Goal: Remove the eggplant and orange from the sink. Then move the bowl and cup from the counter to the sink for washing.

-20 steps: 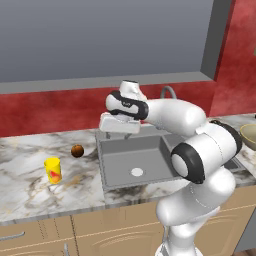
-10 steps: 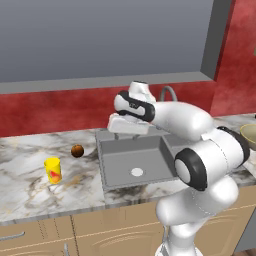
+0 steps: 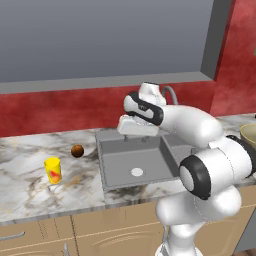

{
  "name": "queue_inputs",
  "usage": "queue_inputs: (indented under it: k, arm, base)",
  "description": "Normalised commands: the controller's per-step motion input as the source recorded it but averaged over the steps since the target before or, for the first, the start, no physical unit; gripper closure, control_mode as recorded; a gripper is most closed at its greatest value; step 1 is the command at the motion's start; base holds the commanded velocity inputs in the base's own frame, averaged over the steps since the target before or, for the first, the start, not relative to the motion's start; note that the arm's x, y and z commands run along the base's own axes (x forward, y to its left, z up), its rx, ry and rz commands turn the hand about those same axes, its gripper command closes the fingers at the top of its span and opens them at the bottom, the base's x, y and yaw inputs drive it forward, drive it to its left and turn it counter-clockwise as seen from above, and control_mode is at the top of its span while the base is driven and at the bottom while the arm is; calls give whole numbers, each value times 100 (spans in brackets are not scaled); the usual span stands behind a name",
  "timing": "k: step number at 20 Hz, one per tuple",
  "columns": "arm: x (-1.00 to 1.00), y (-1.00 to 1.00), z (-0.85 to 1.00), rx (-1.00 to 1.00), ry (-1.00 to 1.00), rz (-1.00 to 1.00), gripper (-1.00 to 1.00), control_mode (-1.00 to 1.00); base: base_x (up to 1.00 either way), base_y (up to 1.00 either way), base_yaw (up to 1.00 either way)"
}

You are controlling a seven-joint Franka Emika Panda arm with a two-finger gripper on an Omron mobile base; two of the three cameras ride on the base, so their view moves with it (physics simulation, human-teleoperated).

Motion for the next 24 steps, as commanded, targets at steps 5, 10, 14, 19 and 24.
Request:
queue_inputs:
  k: [5,10,14,19,24]
  arm:
    - [-14,-32,0,0,0,0,-100,-100]
    - [-13,-29,0,0,0,0,-100,-100]
    - [-13,-29,0,0,0,0,-100,-100]
    - [-14,-29,0,0,0,0,-100,-100]
    - [-17,-29,0,0,0,0,-100,-100]
  base:
    - [0,0,0]
    - [0,0,0]
    - [0,0,0]
    - [0,0,0]
    - [0,0,0]
